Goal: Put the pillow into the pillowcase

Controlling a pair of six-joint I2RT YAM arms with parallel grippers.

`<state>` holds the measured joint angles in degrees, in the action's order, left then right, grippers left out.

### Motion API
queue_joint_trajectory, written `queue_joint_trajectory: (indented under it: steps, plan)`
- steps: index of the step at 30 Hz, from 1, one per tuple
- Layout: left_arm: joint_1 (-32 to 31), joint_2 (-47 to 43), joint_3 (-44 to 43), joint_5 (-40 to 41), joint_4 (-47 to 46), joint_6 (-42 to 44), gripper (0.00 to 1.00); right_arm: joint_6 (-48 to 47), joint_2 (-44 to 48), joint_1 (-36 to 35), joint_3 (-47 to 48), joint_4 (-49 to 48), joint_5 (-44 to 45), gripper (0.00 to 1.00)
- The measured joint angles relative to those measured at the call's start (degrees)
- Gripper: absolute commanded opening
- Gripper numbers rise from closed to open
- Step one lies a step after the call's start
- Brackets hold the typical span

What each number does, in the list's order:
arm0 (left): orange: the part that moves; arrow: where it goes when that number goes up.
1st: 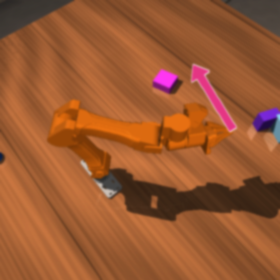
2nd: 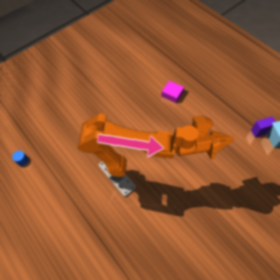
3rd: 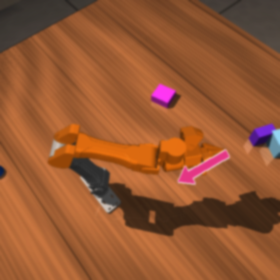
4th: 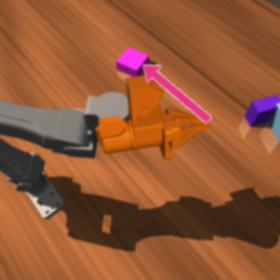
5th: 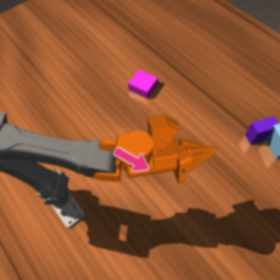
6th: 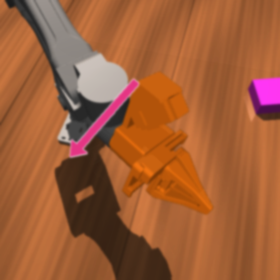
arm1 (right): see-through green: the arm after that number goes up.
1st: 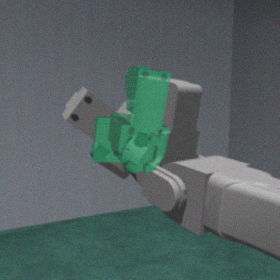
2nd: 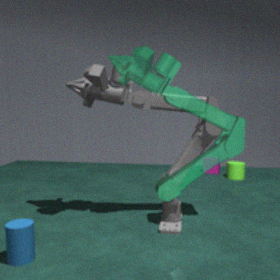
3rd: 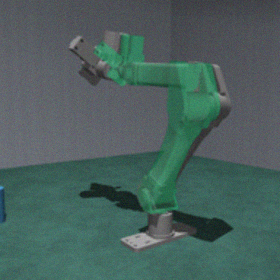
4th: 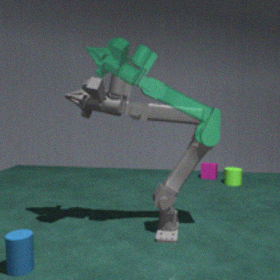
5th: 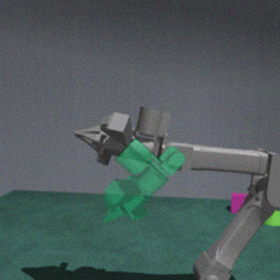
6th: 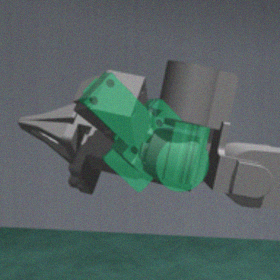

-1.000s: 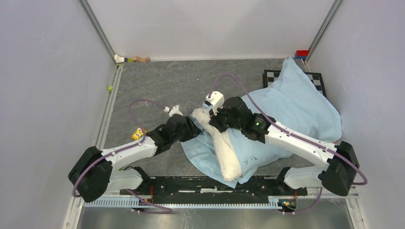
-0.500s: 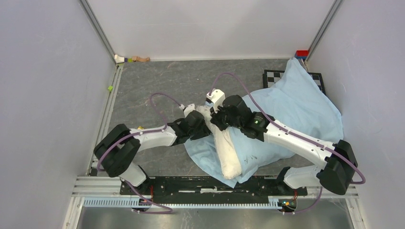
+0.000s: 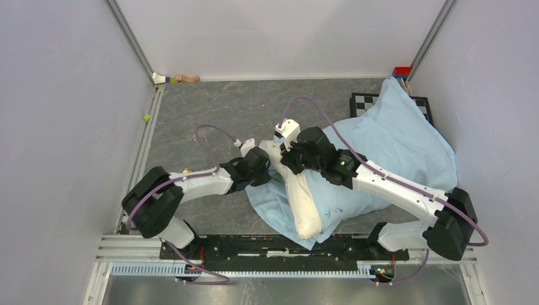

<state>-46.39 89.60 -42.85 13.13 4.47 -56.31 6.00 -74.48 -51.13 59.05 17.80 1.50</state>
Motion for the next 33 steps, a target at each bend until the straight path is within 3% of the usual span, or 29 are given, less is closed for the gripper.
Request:
queue_joint_trajectory:
  steps: [7,13,22,30,33]
  plan:
    - [7.52,-15.26,7.54,-3.50,-0.28,-0.24,0.02,-4.26,3.21,-0.04,0.00,0.44,-0.92,0.00]
    - [13.05,-18.91,8.02,-7.45,-0.35,-0.11,0.02,-7.61,3.08,-0.42,-0.90,-1.11,-5.51,0.00]
    - [14.51,-19.91,2.97,-9.01,2.27,1.46,0.02,-9.75,-3.15,-1.68,-4.17,-7.04,-5.40,0.00]
    - [15.19,-29.24,2.93,-10.32,2.05,7.45,0.02,-8.50,-12.15,-1.81,0.66,-8.28,0.61,0.00]
    - [16.46,-34.05,2.89,-10.36,-2.40,9.38,0.02,-6.69,-17.62,-2.12,3.98,-5.40,3.63,0.00]
